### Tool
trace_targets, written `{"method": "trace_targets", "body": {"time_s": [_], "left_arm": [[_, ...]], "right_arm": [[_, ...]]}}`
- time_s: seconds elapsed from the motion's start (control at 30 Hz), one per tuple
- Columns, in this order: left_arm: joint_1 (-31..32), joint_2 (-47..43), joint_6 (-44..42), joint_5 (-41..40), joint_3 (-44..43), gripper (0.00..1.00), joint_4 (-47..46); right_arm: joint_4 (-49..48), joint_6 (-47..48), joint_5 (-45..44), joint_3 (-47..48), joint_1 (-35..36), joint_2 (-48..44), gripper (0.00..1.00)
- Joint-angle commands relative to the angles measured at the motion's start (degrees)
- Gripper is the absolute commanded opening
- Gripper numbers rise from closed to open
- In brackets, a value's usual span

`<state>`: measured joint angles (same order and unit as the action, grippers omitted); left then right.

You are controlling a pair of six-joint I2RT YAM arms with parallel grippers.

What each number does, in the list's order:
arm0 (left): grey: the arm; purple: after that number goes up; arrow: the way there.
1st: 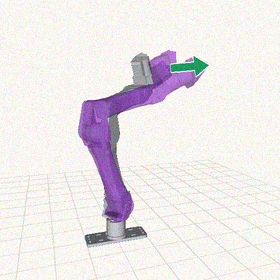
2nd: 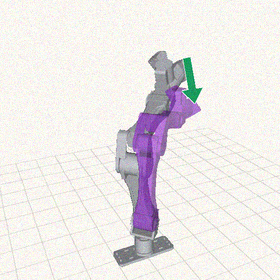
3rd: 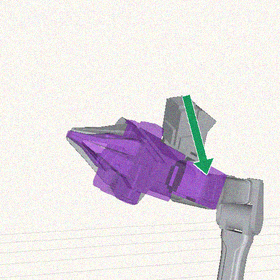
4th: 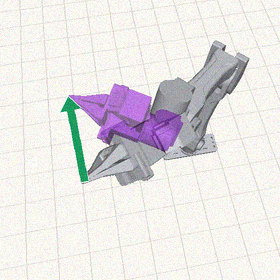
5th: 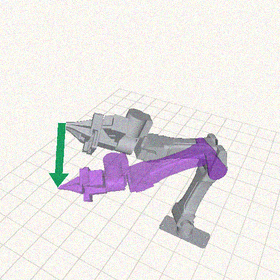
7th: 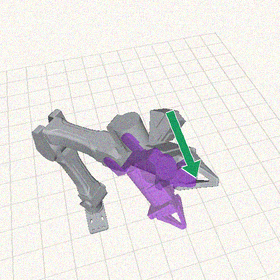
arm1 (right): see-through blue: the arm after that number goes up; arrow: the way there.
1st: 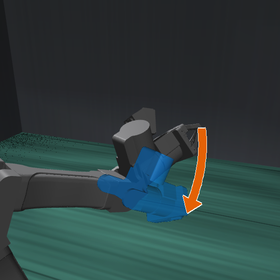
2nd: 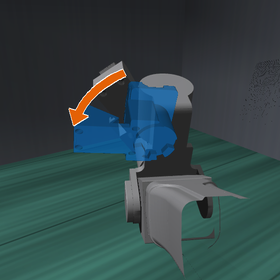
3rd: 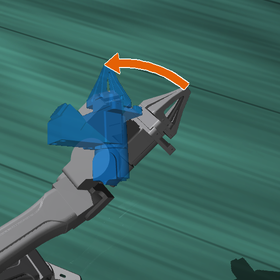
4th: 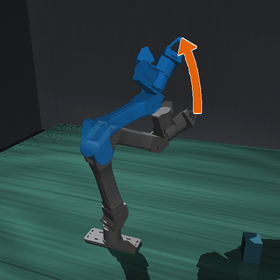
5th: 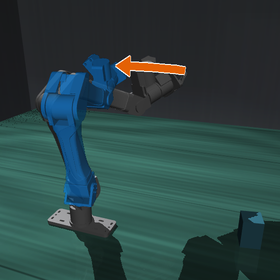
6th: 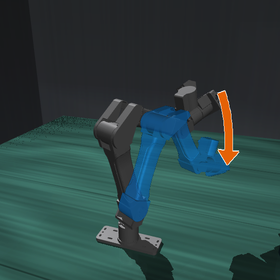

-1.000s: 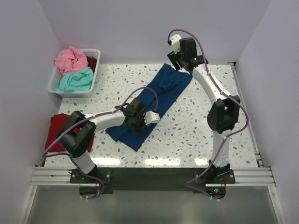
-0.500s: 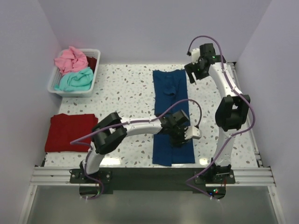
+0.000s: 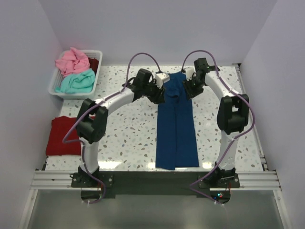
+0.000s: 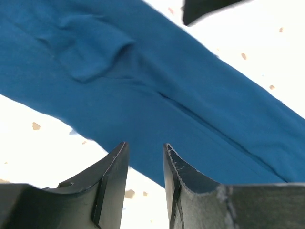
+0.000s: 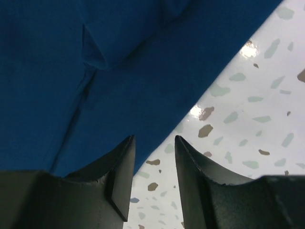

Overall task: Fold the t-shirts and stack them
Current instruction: Fold the tshirt

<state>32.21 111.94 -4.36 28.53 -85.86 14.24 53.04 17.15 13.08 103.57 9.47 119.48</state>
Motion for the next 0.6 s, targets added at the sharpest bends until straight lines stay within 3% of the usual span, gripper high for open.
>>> {"method": "trace_targets", "body": {"time_s": [0.0,0.27,0.43,0.57], "left_arm": [[-0.83,6.96,3.92,1.35,-5.70,0.39,-2.98],[-2.06,19.79,5.77,-1.72,-19.06,0.39,-3.88],[-4.42,26.21,5.07,-7.79,-21.71,0.33,-2.29],[-5.92,31.57,1.03,-9.64,-28.73,0.31,4.28]], "right_arm": [[-5.47,-1.94,1.60,0.49,1.95,1.18,0.42],[-9.35,-3.17,-2.70,3.31,2.30,7.78,0.40],[-12.86,-2.38,-7.97,3.39,2.22,12.60,0.39],[-12.26,-3.17,-10.35,9.80,2.22,17.53,0.39]]}}
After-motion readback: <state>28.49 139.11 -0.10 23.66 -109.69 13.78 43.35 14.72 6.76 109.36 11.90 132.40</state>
